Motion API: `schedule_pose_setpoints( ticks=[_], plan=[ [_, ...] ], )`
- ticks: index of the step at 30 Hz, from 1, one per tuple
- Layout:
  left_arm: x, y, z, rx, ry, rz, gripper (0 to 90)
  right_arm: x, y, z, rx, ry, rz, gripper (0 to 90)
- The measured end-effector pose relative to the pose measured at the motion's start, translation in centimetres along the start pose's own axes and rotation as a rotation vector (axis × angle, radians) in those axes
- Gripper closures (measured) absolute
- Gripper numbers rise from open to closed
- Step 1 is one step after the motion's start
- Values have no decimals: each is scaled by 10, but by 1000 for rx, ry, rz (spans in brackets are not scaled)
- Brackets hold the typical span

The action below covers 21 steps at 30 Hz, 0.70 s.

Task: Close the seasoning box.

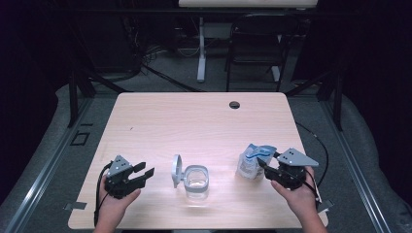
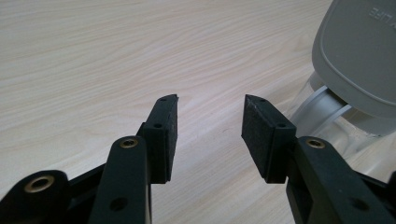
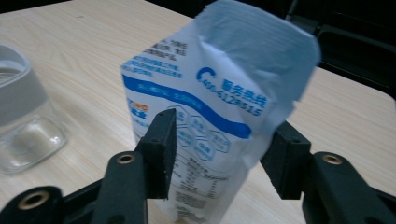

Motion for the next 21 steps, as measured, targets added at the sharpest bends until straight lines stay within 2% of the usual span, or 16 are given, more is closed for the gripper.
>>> schedule_pose_setpoints(
  ticks=[4, 5, 6, 12, 15, 21],
  plan=[
    [0, 0, -1, 2, -5, -1, 561, -2, -1, 0, 0, -3, -7, 540],
    [0, 0, -2, 1, -3, -1, 561, -2, -1, 1, 0, 8, -5, 565],
    [1, 0, -3, -1, -2, -4, 561, -3, -4, 1, -4, 29, 8, 627],
    [2, 1, -6, -3, -1, -5, 567, -7, -8, 2, -15, 26, 14, 766],
    [2, 1, -6, -2, -3, -3, 567, -11, -9, 2, -22, 16, 30, 815],
    [2, -1, -5, 2, -4, -2, 567, -17, -11, 1, -37, -22, 27, 870]
  ],
)
Point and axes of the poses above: each handheld gripper's, and its own axes: y roughly forward along the jaws, z roughly out of its top, x roughly to its right, the point moved 8 cm from there along y, roughly forward along the jaws, and after that the axes turned 9 degrees about y, right-handed, at the moved point
